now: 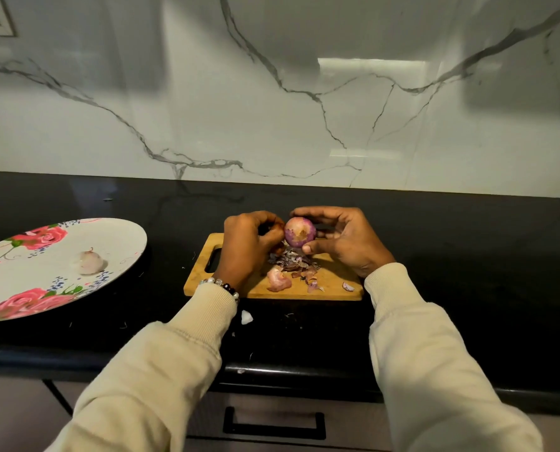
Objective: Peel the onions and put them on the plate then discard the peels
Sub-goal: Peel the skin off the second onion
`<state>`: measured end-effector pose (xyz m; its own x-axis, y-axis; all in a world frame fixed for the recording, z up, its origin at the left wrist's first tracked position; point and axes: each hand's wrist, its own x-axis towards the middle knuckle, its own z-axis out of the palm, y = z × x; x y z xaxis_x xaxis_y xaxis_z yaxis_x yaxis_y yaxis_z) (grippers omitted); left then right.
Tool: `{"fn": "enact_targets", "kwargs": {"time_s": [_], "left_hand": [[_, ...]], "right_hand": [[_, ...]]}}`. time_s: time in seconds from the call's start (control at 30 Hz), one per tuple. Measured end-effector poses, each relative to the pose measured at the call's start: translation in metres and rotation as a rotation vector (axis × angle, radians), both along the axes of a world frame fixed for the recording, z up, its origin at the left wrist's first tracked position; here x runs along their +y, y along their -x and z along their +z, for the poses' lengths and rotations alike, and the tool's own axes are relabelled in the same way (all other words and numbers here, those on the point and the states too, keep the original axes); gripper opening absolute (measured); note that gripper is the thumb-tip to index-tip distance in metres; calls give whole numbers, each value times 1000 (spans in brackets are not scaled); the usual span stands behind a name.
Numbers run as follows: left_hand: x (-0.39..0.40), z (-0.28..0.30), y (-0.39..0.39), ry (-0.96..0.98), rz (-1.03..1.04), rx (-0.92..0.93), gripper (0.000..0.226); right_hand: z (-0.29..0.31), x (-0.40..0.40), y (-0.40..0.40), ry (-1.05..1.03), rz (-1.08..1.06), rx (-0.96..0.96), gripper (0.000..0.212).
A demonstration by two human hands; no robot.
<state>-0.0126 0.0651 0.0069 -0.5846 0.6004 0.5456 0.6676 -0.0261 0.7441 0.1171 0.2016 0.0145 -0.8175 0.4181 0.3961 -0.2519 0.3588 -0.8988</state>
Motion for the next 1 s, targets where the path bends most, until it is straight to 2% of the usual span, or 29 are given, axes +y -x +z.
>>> {"fn": "enact_targets", "kwargs": {"time_s": [0.27,0.43,0.53,0.7,1.0], "left_hand": [[0,0,4,-33,40,-9,12],[-1,2,3,-114,26,265,20],[0,2,4,-125,-4,258,23],[0,0,0,-20,-68,174,31],[-2,0,-2,97,-77,79,22]], "right_hand": [[1,6,-2,130,15,171,57],[-2,7,-1,87,5,134,58],[-1,6,-1,56,12,93,57],[-1,5,1,-29,1,16,59],[-3,6,1,-136,-27,-116,58]]}}
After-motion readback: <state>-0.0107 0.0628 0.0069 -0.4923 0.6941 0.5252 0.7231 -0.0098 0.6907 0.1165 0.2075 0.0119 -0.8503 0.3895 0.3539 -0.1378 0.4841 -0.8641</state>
